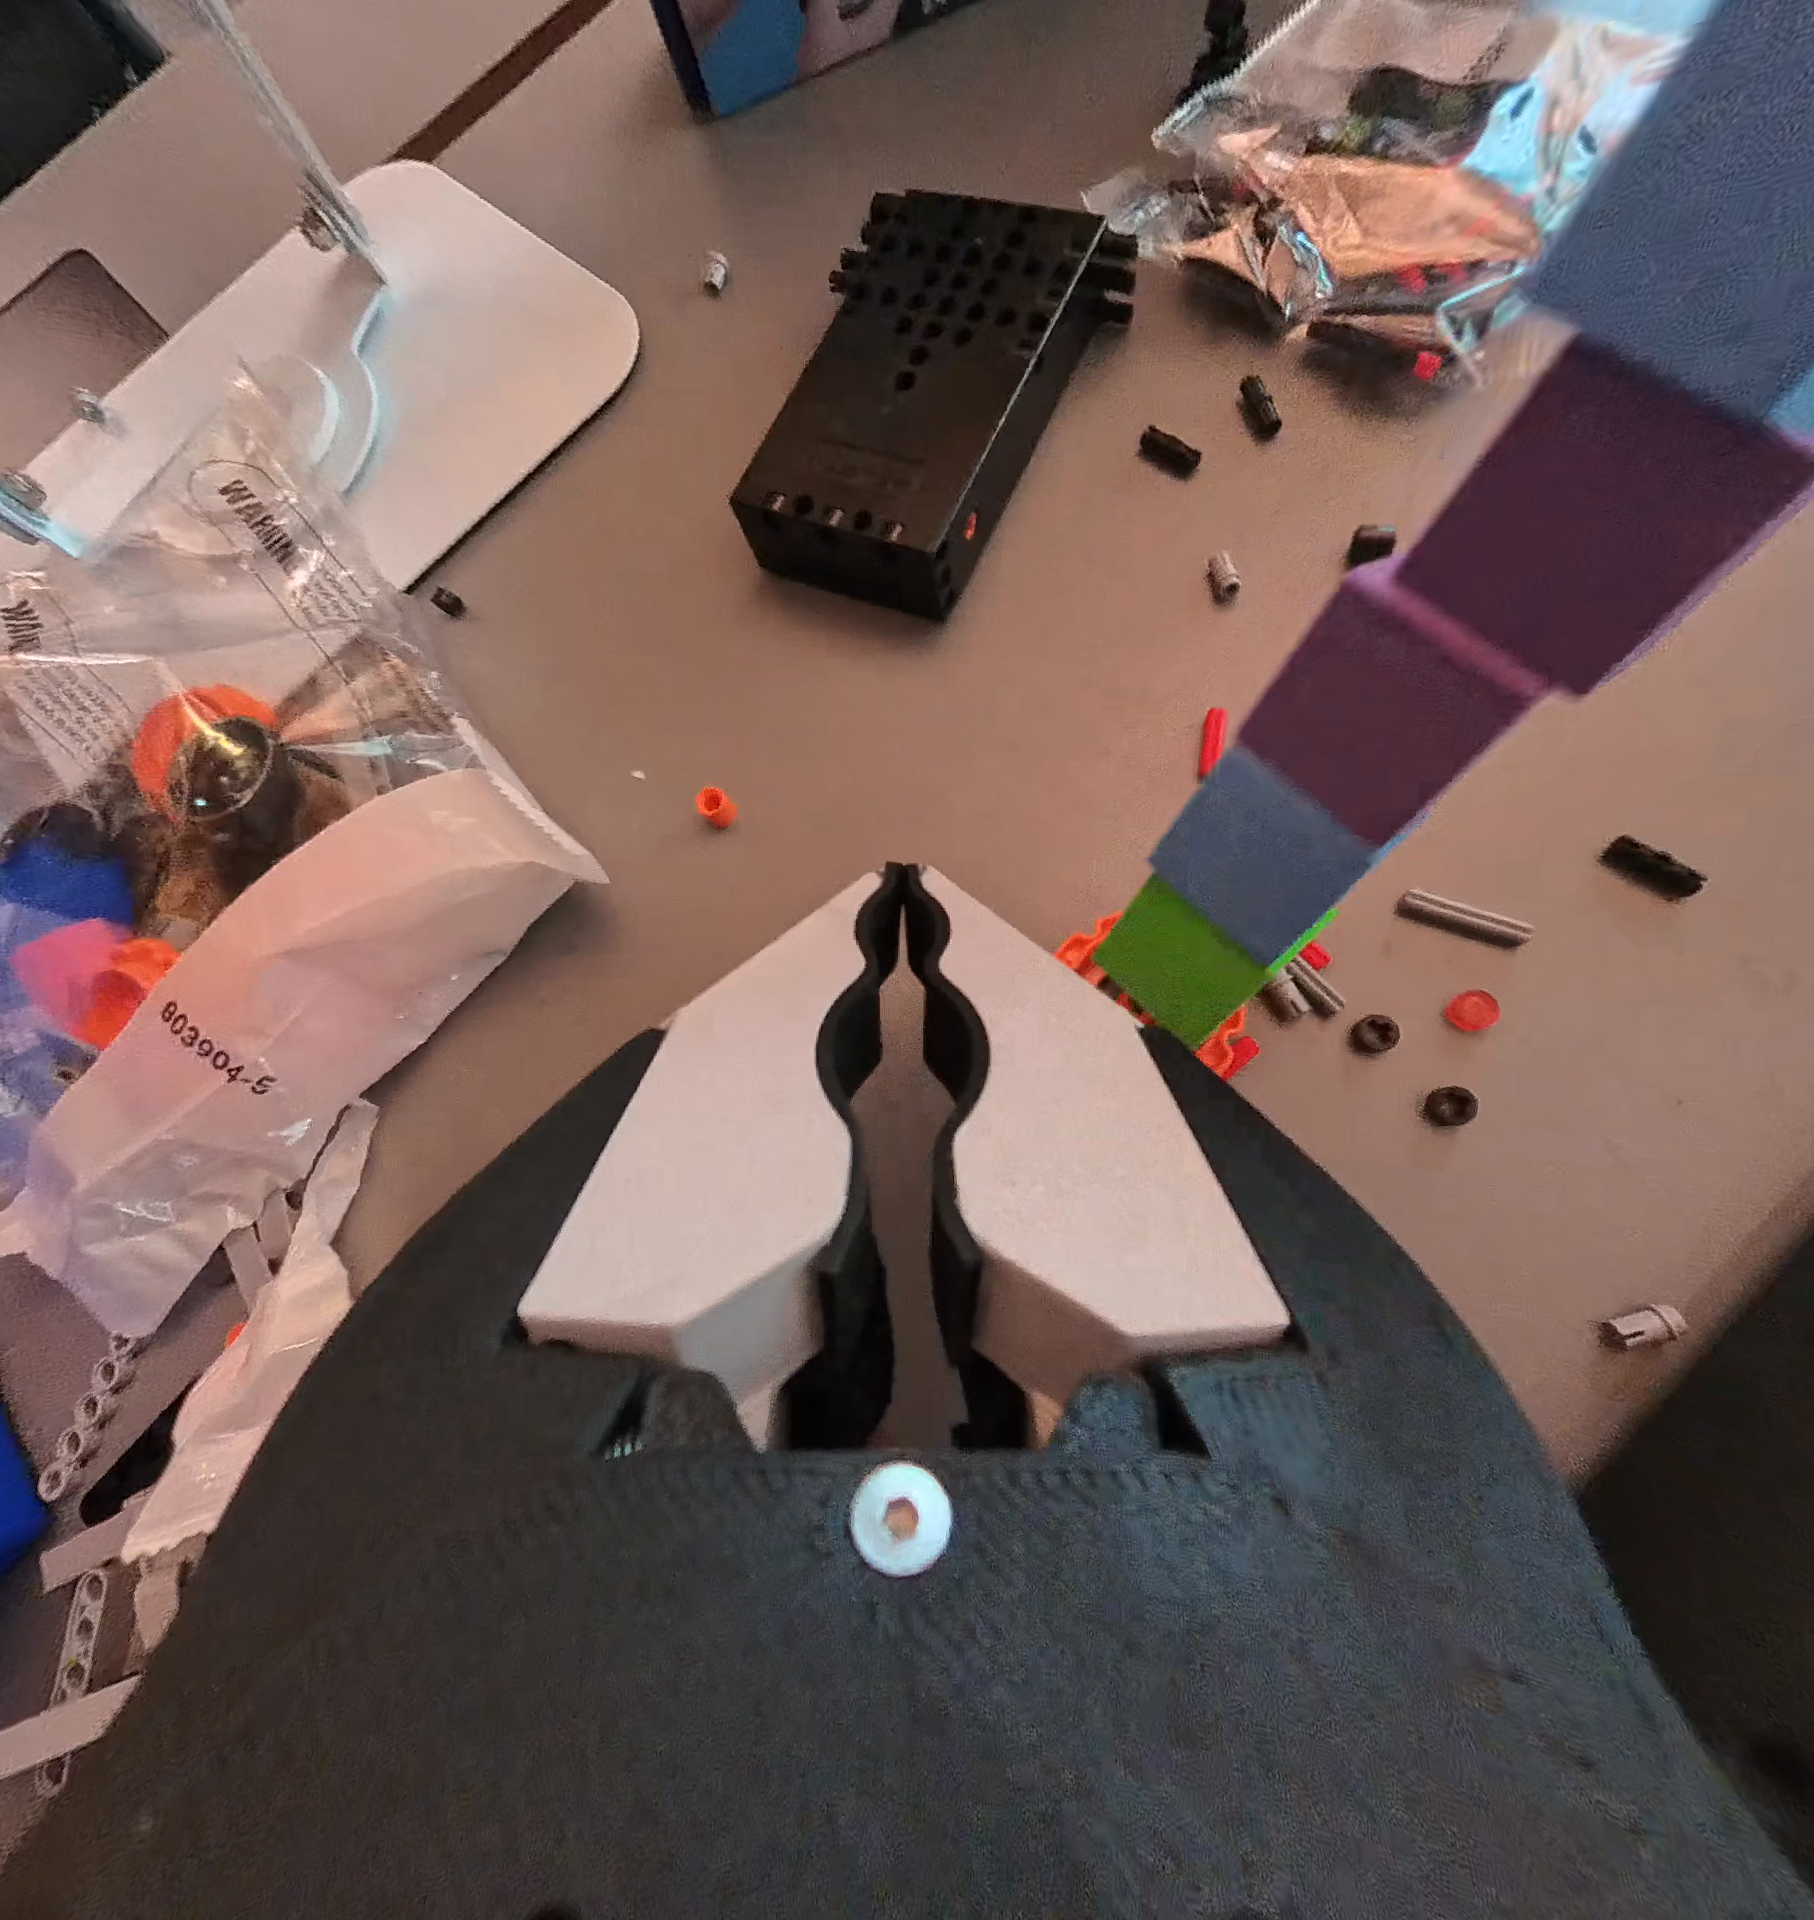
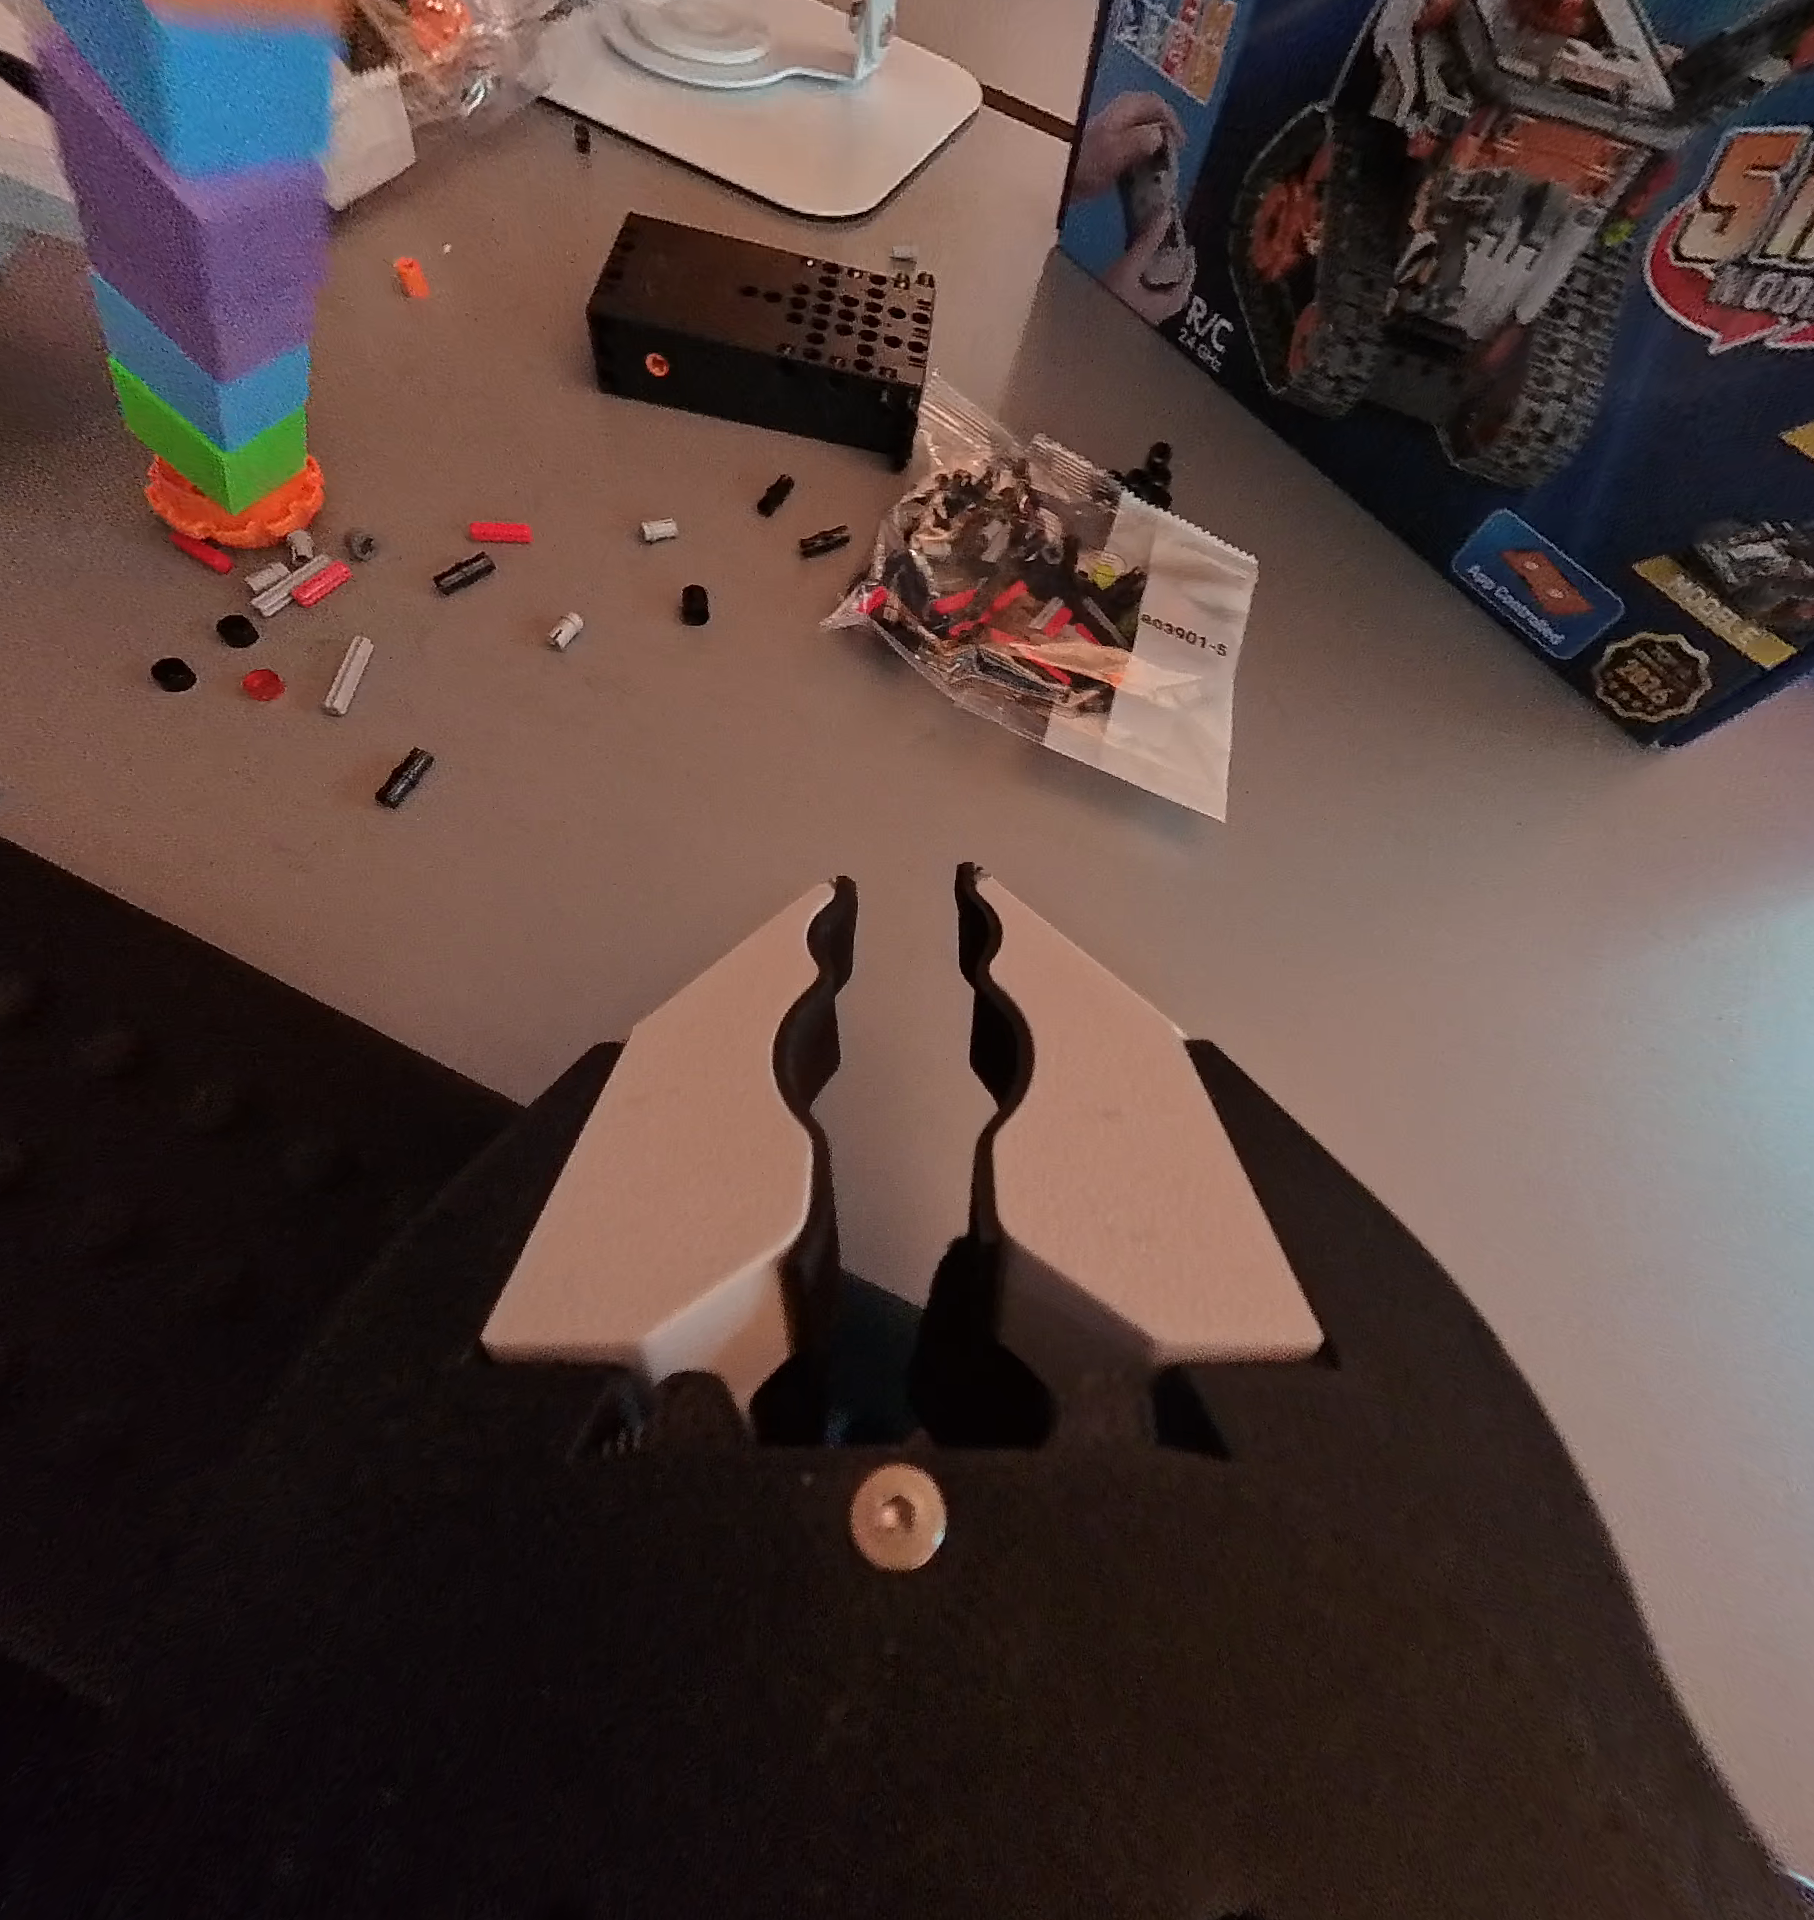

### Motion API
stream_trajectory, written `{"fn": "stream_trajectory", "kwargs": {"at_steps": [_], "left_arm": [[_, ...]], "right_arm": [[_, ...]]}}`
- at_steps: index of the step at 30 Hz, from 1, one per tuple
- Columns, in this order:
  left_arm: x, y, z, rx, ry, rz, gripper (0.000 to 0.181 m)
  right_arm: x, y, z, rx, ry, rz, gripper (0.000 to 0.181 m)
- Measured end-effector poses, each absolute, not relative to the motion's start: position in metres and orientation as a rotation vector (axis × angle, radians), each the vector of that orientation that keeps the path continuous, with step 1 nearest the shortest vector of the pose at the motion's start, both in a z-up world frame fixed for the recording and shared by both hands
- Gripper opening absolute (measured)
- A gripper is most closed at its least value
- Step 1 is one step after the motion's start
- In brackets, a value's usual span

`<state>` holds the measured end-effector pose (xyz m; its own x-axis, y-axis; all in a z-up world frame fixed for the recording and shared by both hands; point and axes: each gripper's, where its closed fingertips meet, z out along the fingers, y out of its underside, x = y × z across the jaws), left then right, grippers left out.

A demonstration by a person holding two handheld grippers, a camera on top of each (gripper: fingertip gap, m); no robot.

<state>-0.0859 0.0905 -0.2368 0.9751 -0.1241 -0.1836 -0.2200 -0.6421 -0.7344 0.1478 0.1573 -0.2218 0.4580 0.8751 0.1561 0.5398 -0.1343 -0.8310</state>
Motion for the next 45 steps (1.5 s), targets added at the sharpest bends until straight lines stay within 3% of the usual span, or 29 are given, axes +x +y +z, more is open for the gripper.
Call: {"fn": "stream_trajectory", "kwargs": {"at_steps": [17,25,27,29,39,45], "left_arm": [[-0.076,0.094,-0.225,-2.159,0.340,0.213,0.000],[-0.065,0.099,-0.221,-2.118,0.383,0.214,0.000],[-0.063,0.099,-0.221,-2.113,0.393,0.219,0.000],[-0.063,0.099,-0.219,-2.103,0.392,0.223,0.000],[-0.063,0.102,-0.217,-2.078,0.373,0.217,0.000],[-0.065,0.101,-0.218,-2.077,0.363,0.213,0.000]], "right_arm": [[0.205,0.188,-0.203,-1.823,-1.014,0.616,0.027],[0.215,0.197,-0.237,-1.904,-1.263,0.493,0.050],[0.207,0.194,-0.254,-1.943,-1.383,0.445,0.047],[0.198,0.196,-0.253,-1.918,-1.430,0.438,0.024],[0.138,0.230,-0.213,-1.816,-1.434,0.533,0.024],[0.083,0.258,-0.220,-1.839,-1.511,0.529,0.024]]}}
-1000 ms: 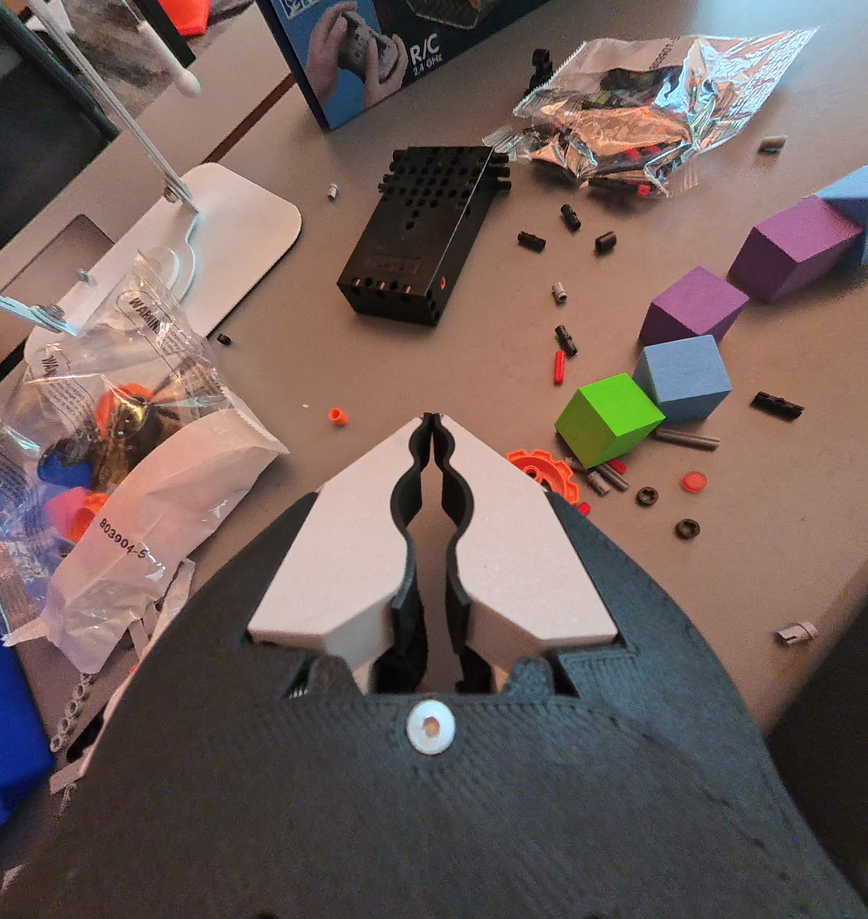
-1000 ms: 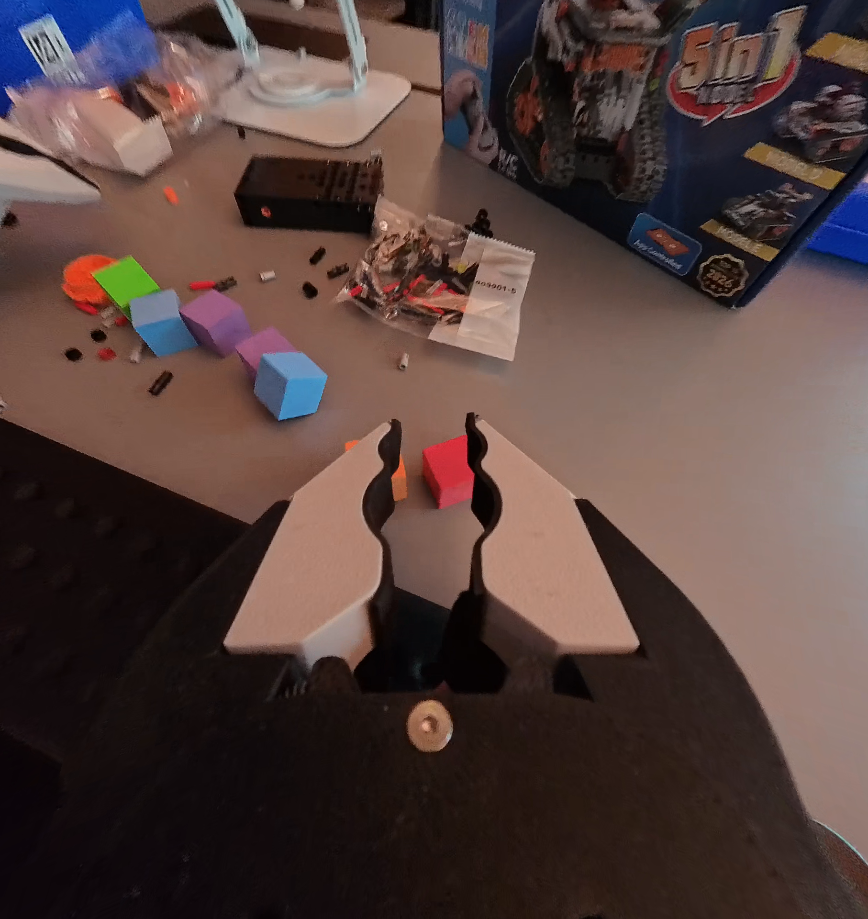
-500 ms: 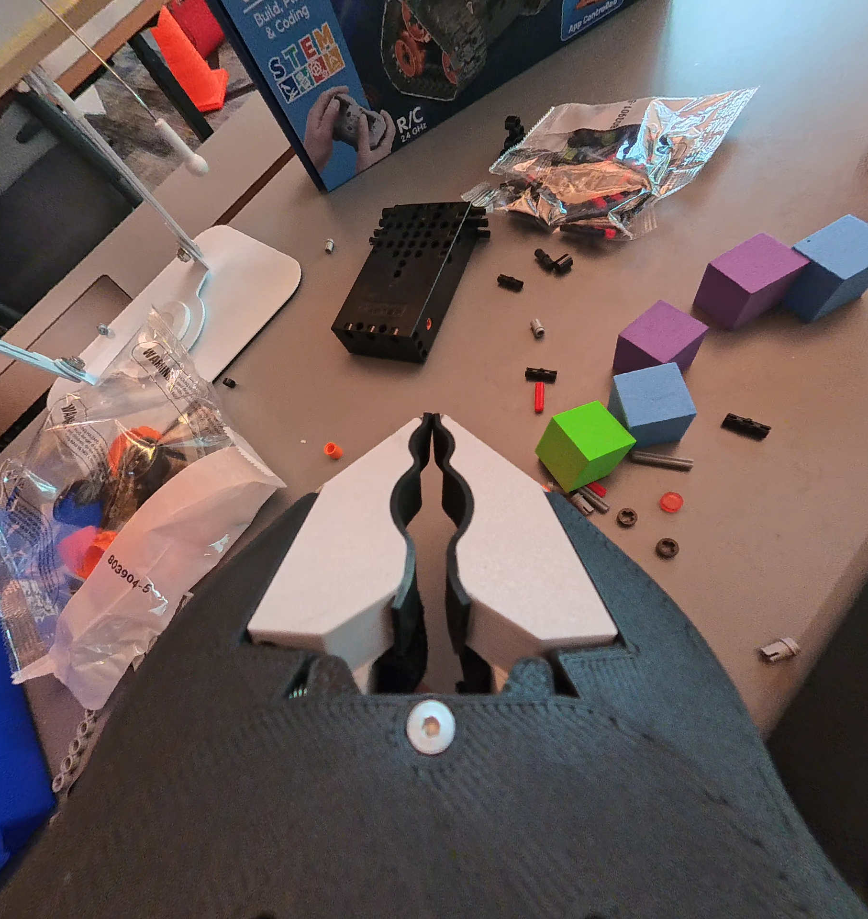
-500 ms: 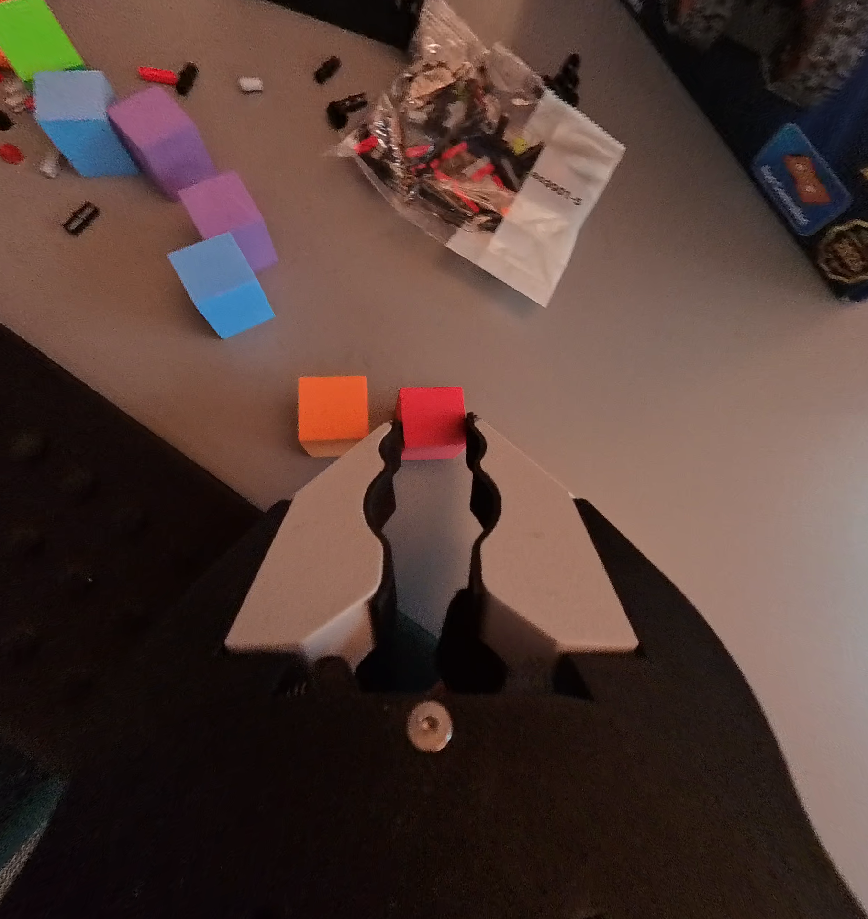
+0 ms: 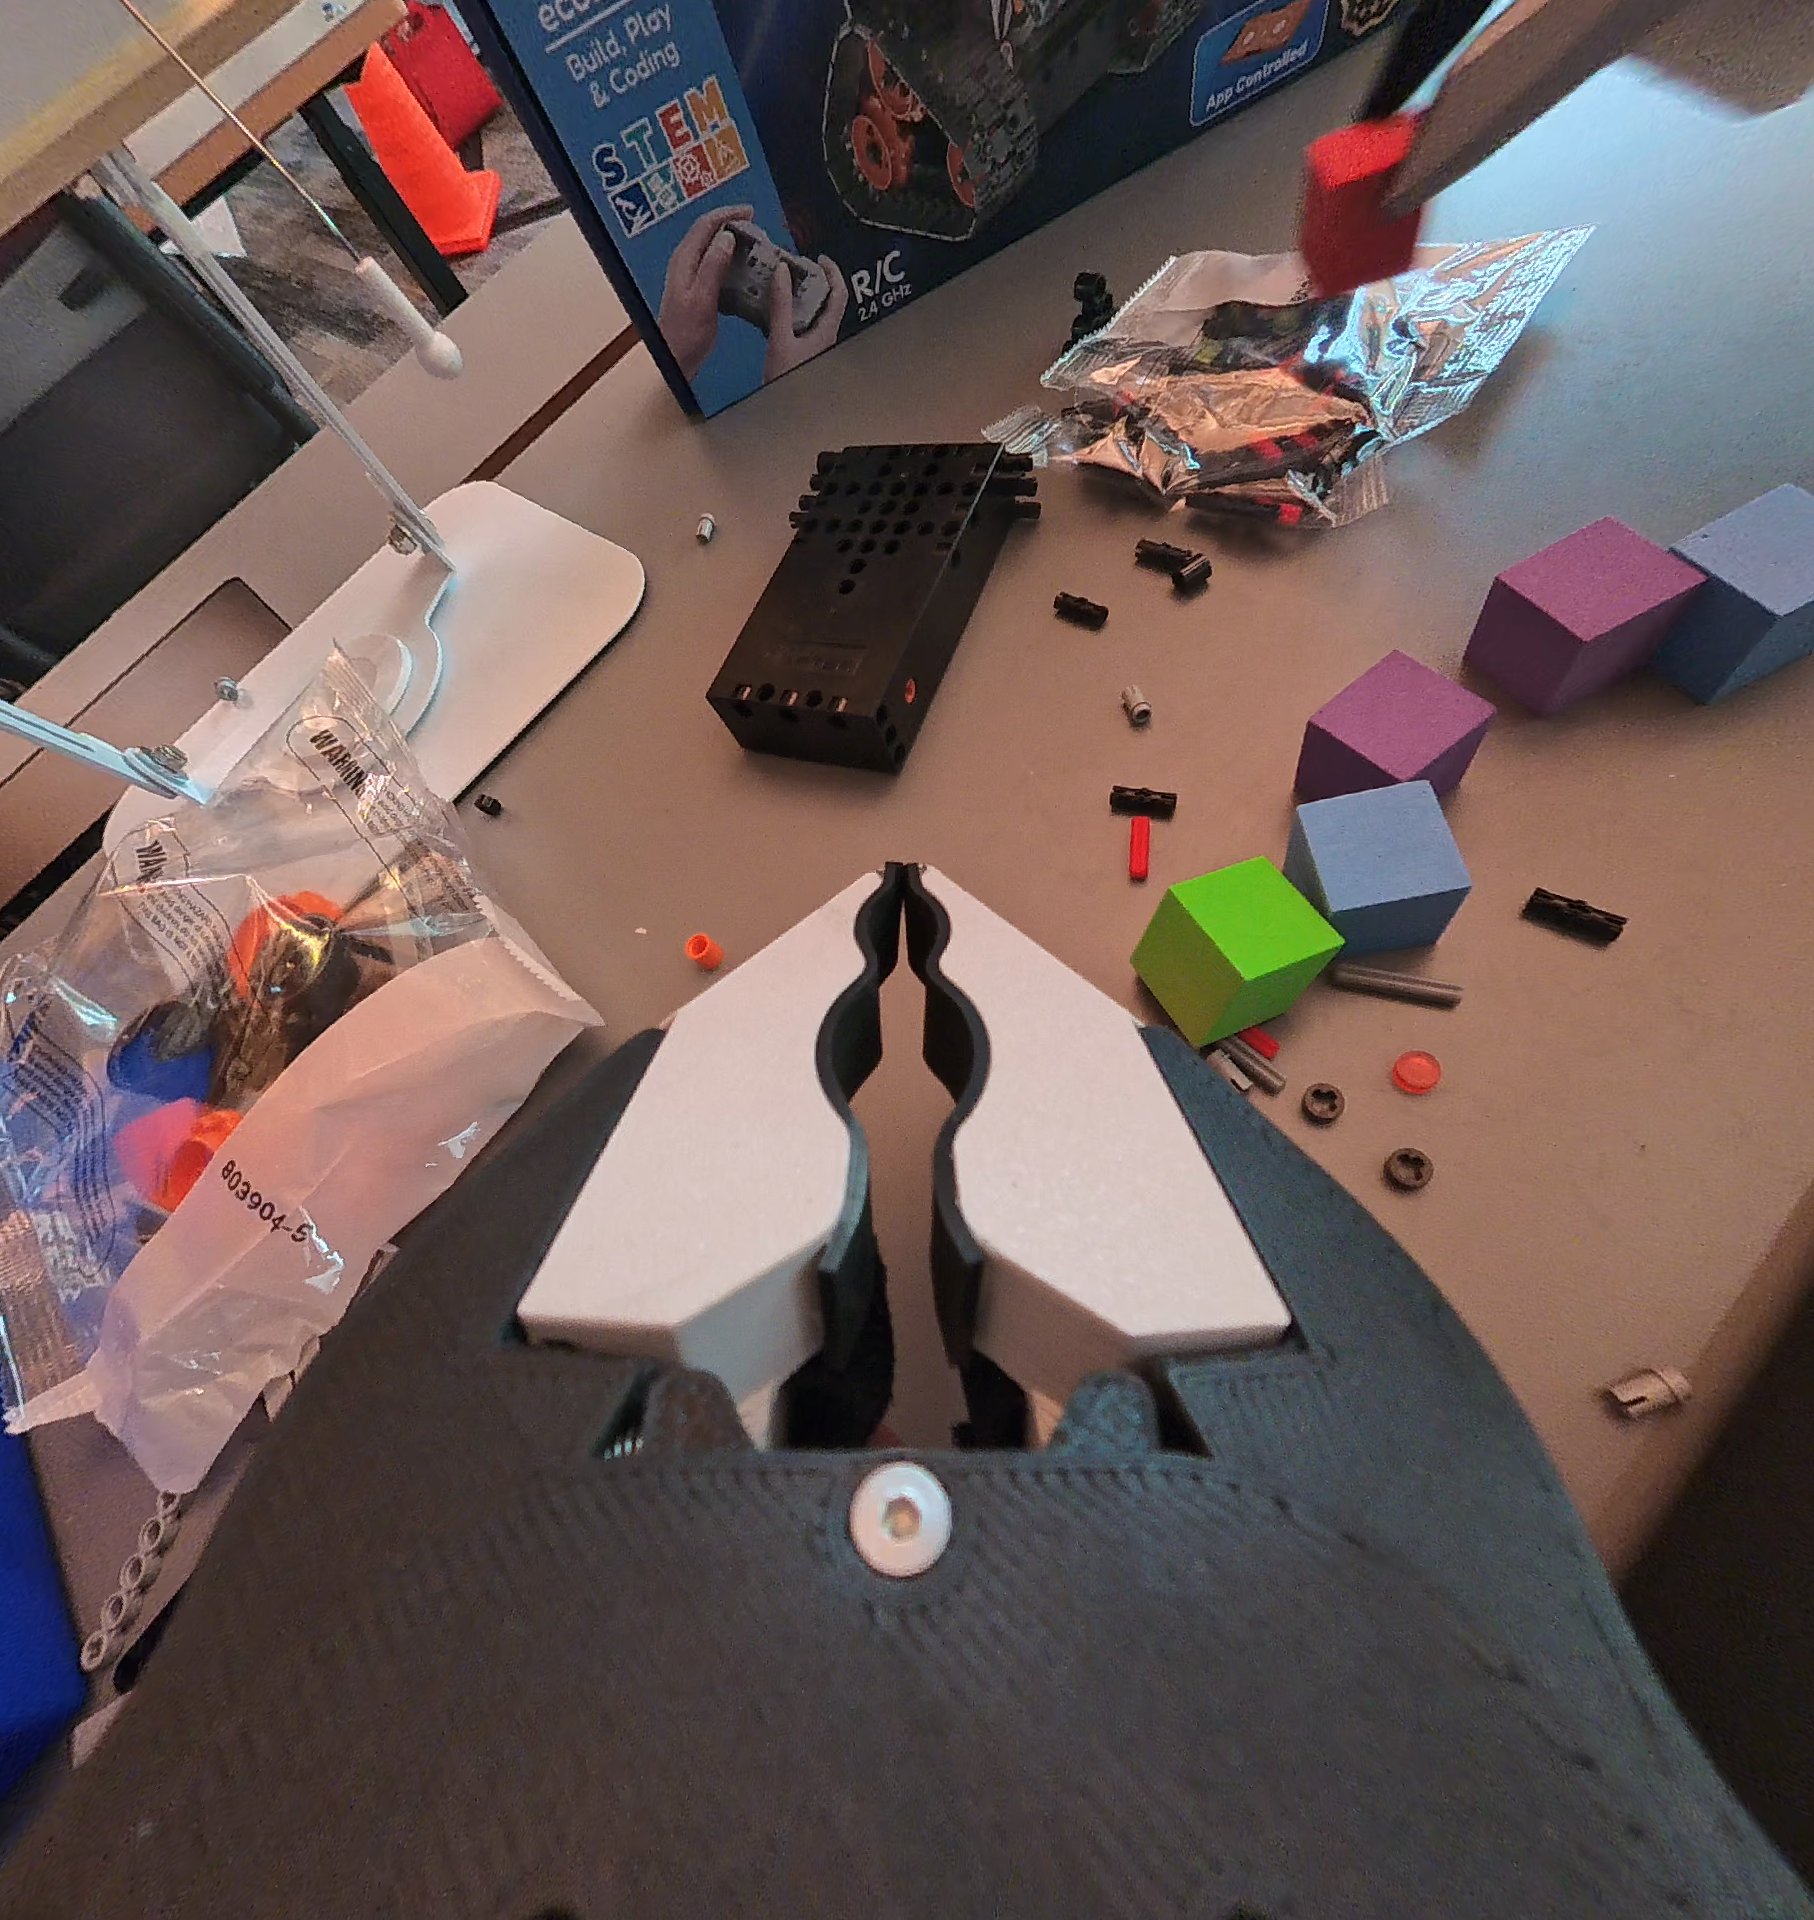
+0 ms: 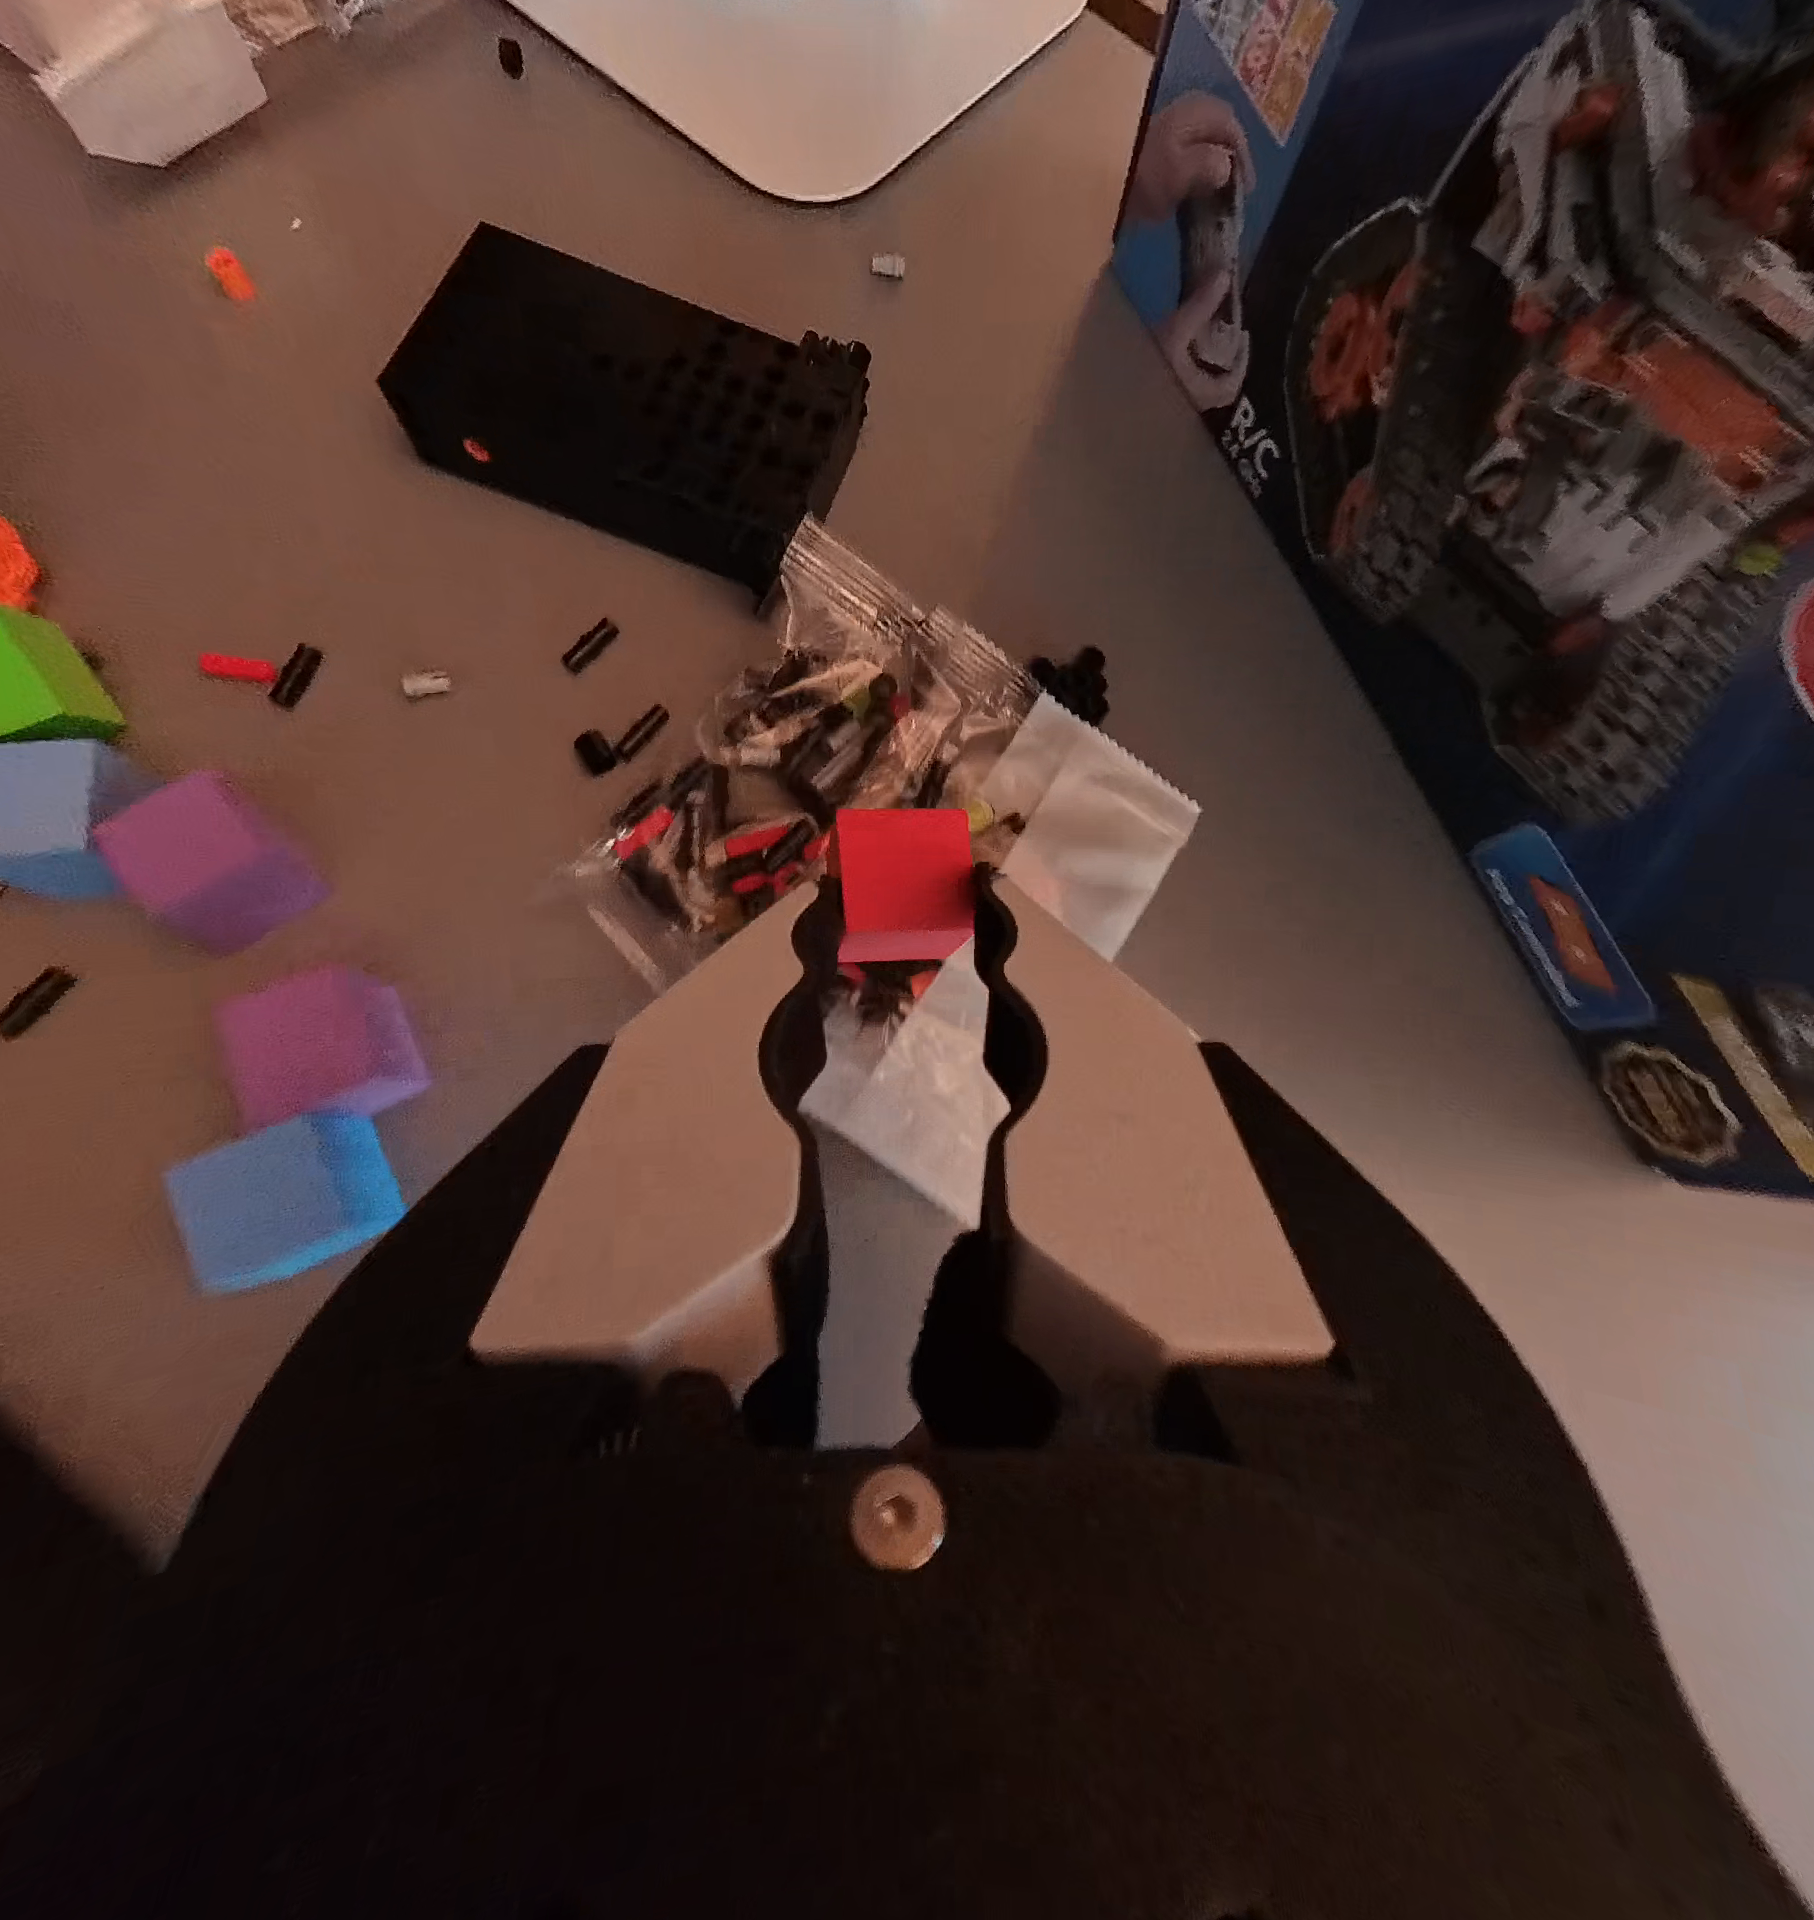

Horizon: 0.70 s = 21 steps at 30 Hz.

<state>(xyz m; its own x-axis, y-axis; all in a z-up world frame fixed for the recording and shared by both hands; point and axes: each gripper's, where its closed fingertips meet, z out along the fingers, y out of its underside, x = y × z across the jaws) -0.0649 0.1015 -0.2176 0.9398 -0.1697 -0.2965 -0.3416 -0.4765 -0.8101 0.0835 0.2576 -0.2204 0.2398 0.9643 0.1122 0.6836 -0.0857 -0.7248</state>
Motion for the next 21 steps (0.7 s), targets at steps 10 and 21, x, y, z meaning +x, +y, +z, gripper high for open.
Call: {"fn": "stream_trajectory", "kwargs": {"at_steps": [10,21], "left_arm": [[-0.061,0.102,-0.216,-2.071,0.370,0.190,0.000],[-0.056,0.101,-0.213,-2.060,0.376,0.178,0.000]], "right_arm": [[0.076,0.270,-0.235,-1.892,-1.555,0.502,0.041],[0.161,0.168,-0.233,-1.824,-1.794,0.534,0.057]]}}
